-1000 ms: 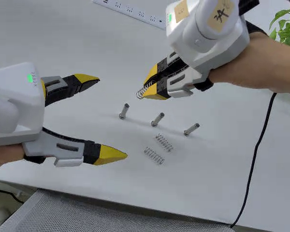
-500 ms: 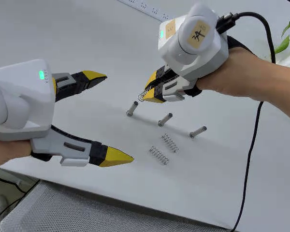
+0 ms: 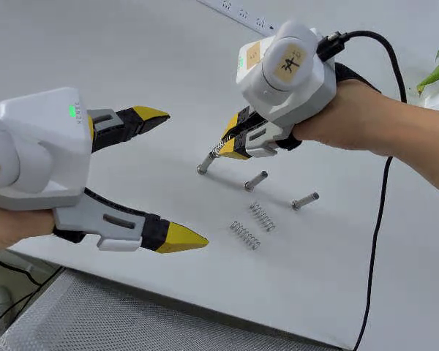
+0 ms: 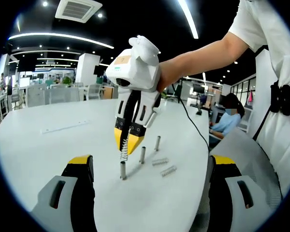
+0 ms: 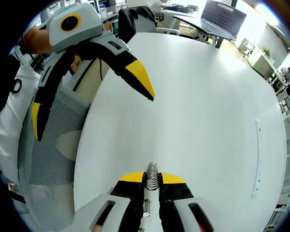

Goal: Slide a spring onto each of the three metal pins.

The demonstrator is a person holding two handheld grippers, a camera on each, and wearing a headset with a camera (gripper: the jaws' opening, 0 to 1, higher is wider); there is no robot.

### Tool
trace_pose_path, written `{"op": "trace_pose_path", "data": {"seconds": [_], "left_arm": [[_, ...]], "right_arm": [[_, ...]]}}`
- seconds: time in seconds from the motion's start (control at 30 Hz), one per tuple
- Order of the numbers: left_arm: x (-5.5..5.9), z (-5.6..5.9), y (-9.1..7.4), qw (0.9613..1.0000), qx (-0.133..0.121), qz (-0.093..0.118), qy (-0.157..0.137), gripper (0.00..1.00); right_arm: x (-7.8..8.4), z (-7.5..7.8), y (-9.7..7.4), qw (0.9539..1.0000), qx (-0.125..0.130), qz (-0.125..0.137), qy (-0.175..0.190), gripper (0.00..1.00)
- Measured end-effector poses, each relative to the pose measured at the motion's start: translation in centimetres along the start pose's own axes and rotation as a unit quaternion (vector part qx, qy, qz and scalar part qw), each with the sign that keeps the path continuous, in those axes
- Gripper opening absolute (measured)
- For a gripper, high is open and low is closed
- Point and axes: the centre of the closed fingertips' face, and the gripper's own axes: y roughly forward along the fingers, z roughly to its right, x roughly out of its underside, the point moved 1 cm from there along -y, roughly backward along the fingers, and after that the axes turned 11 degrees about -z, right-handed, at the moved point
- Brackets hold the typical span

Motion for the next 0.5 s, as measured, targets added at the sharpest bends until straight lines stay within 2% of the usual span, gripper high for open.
{"op": "trace_pose_path", "data": {"seconds": [0.23, 0.5], "left_arm": [[0.09, -0.1, 0.11, 1.0, 0.003, 0.001, -0.003, 0.99], [0.16, -0.07, 0.21, 1.0, 0.004, 0.003, -0.005, 0.99]], "right_arm": [[-0.32, -0.62, 0.04, 1.0, 0.0, -0.005, -0.006, 0.07], [-0.25, -0.03, 0.45, 0.9999, -0.003, -0.008, -0.011, 0.07]]}}
